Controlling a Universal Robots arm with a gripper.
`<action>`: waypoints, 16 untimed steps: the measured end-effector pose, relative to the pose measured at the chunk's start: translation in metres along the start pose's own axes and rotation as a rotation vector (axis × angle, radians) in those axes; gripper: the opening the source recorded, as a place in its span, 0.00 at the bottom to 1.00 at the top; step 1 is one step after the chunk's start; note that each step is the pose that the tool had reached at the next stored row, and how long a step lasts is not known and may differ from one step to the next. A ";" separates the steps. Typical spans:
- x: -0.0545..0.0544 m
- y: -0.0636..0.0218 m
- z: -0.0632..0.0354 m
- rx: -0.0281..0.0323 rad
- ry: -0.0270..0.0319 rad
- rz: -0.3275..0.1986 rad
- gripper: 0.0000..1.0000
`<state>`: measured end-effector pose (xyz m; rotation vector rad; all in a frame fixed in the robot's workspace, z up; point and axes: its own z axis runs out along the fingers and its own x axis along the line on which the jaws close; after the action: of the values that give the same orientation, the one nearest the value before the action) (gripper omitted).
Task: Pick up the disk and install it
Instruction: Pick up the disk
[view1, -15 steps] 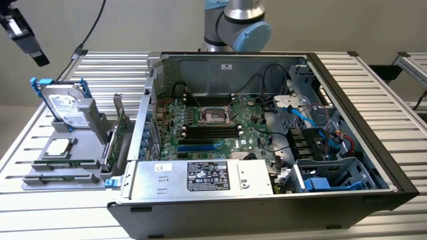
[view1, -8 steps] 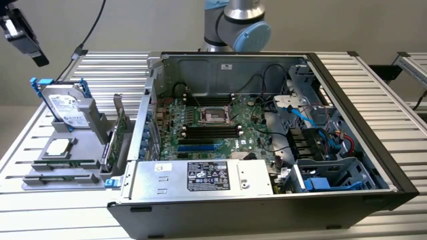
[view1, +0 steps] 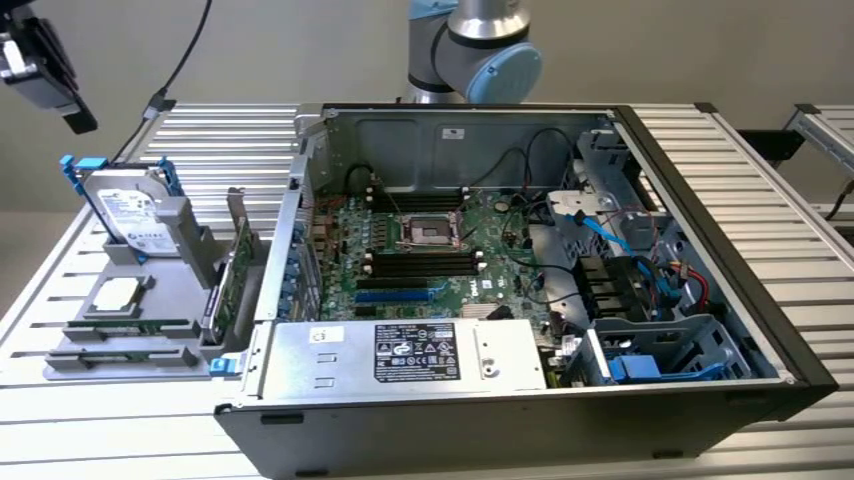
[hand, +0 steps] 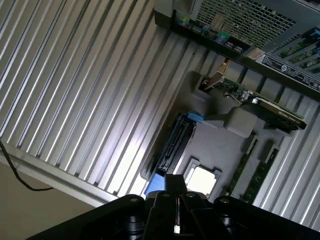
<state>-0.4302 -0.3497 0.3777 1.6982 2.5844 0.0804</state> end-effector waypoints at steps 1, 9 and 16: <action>0.000 0.0000 0.0000 0.0002 -0.0010 0.014 0.11; 0.000 -0.0004 0.0001 0.0021 -0.0083 0.122 0.11; 0.000 -0.0006 0.0001 0.0041 -0.0145 0.215 0.11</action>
<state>-0.4309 -0.3497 0.3775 1.9633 2.3844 0.0703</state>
